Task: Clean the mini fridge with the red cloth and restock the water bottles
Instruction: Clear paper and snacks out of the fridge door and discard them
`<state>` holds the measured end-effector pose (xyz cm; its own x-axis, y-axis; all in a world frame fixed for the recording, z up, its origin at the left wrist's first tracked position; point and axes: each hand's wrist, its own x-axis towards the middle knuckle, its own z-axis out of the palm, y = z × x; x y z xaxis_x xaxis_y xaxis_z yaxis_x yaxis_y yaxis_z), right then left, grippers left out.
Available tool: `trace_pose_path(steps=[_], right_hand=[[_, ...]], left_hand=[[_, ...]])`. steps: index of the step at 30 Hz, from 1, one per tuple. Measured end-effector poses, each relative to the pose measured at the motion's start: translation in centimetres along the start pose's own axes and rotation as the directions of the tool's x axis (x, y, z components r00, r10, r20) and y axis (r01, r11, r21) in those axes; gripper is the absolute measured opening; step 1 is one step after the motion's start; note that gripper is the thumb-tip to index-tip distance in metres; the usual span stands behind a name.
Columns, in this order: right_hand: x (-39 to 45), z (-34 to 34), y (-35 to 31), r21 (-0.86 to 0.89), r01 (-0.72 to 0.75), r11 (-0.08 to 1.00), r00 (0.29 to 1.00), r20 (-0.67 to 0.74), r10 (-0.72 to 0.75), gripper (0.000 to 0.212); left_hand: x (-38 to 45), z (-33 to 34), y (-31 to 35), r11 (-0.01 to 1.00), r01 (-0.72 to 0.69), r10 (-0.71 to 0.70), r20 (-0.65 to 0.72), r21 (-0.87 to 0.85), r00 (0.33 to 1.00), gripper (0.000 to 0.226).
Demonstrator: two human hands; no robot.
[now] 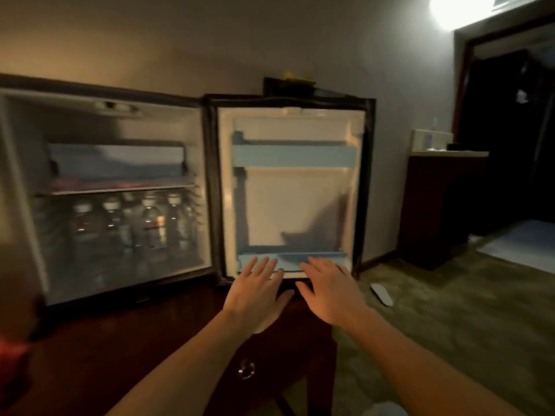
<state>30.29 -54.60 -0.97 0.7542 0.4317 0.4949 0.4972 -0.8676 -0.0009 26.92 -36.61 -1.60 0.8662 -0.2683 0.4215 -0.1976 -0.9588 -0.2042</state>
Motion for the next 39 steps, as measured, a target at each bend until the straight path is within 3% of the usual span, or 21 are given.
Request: trace_pose_path(steps=[5,12,17,20,22,28,33,39], right_hand=[[5.1,-0.2,-8.3,0.081,0.147,0.986,0.989,-0.009,-0.146,0.052],[12.4,-0.9,-17.8,0.196,0.312,0.93,0.95,-0.059,-0.307,0.052],[18.4,-1.9,-22.9,0.222,0.39,0.894,0.92,-0.129,-0.37,0.051],[22.1,-1.9,-25.0,0.209,0.406,0.89,0.912,-0.152,-0.38,0.052],[24.5,-1.5,-25.9,0.218,0.398,0.891,0.915,-0.156,-0.371,0.051],[30.6,0.1,-27.5,0.221,0.37,0.902,0.928,-0.142,-0.346,0.063],[33.9,1.5,-28.8,0.194,0.397,0.897,0.918,-0.112,-0.381,0.068],[35.2,2.7,-28.4,0.136,0.409,0.903,0.911,-0.008,-0.412,0.041]], left_hand=[[-4.7,-2.7,-8.6,0.986,0.152,-0.15,-0.032,0.072,0.988,0.082],[-9.4,-5.9,-19.6,0.923,0.347,-0.341,-0.064,0.167,0.938,0.071],[-10.2,-7.7,-25.8,0.89,0.431,-0.426,-0.068,0.146,0.902,0.079],[-9.8,-7.8,-29.5,0.854,0.461,-0.462,-0.055,0.242,0.885,0.065],[-9.1,-7.9,-31.6,0.85,0.46,-0.465,-0.045,0.256,0.884,0.06],[-6.1,-8.0,-35.9,0.876,0.437,-0.404,-0.185,0.203,0.896,0.047],[-3.8,-8.4,-38.5,0.868,0.442,-0.387,-0.25,0.226,0.887,0.066],[-2.5,-8.6,-39.9,0.838,0.479,-0.42,-0.251,0.262,0.872,0.077]])
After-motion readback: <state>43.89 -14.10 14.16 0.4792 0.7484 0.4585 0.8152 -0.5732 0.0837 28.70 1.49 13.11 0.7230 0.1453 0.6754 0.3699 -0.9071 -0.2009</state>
